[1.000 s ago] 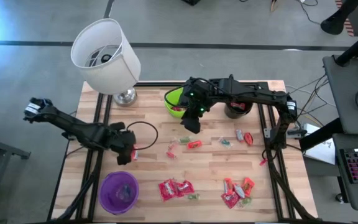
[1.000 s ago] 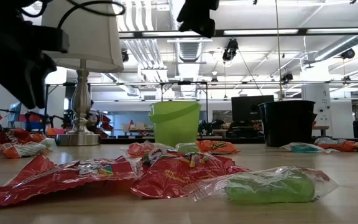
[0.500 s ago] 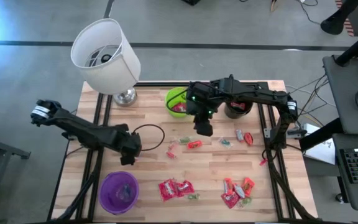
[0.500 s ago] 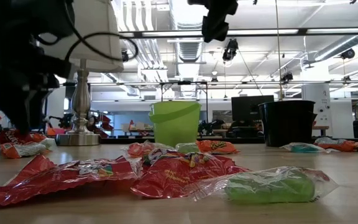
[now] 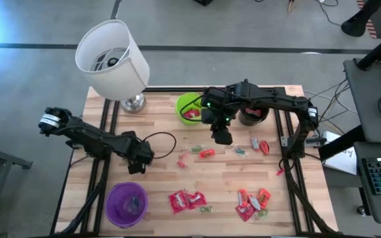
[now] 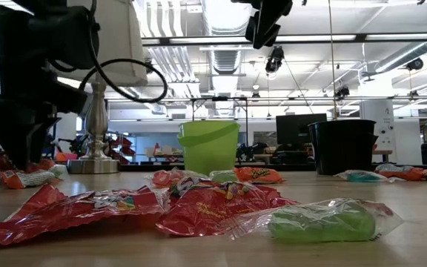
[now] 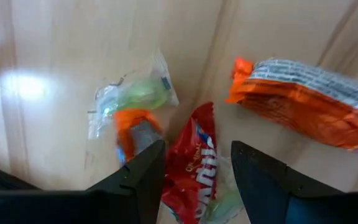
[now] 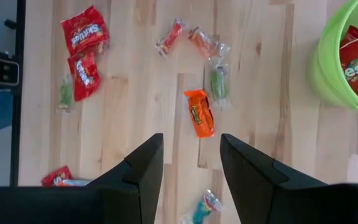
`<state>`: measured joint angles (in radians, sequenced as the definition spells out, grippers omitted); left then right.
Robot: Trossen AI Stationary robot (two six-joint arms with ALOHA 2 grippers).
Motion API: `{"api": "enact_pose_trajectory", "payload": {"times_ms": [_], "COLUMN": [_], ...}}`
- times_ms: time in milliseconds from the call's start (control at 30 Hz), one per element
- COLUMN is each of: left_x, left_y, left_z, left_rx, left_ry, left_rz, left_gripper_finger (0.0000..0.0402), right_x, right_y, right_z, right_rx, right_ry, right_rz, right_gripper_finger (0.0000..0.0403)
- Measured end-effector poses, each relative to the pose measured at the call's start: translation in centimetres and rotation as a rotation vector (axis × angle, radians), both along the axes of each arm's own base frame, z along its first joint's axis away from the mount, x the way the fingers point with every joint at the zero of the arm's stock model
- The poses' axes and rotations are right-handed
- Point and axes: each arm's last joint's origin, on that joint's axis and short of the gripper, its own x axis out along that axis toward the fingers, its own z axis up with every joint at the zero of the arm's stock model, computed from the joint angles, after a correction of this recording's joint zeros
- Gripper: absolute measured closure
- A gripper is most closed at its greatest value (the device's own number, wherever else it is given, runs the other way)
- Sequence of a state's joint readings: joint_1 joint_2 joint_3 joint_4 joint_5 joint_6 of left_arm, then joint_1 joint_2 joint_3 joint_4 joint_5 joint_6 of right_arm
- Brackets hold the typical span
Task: Sort candy
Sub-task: Put the red candy into the green bucket
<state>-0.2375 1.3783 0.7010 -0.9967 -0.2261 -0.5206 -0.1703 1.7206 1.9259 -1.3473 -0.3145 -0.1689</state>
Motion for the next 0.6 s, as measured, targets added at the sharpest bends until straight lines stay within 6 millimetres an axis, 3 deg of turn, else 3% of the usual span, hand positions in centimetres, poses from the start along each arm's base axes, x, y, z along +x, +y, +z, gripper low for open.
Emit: {"api": "enact_pose_trajectory", "payload": {"times_ms": [200,333,600], "left_x": [0.4,0.4,0.0], "left_y": [0.2,0.4,1.2], "left_z": [1.4,1.3,0.8], "left_rx": [0.076,-0.009,0.055], "left_ry": [-0.013,0.021,0.04], "left_rz": [0.007,-0.004,0.002], "left_gripper_finger": [0.0235,0.0235,0.0235], "right_x": [-0.1,-0.1,-0.1], "right_y": [0.0,0.0,0.0], "right_z": [0.0,0.0,0.0], "right_rx": [-0.006,-0.008,-0.006], "right_ry": [0.002,0.001,0.002], "right_rz": [0.019,0.026,0.023], "right_gripper_finger": [0.0252,0.0252,0.0252]}}
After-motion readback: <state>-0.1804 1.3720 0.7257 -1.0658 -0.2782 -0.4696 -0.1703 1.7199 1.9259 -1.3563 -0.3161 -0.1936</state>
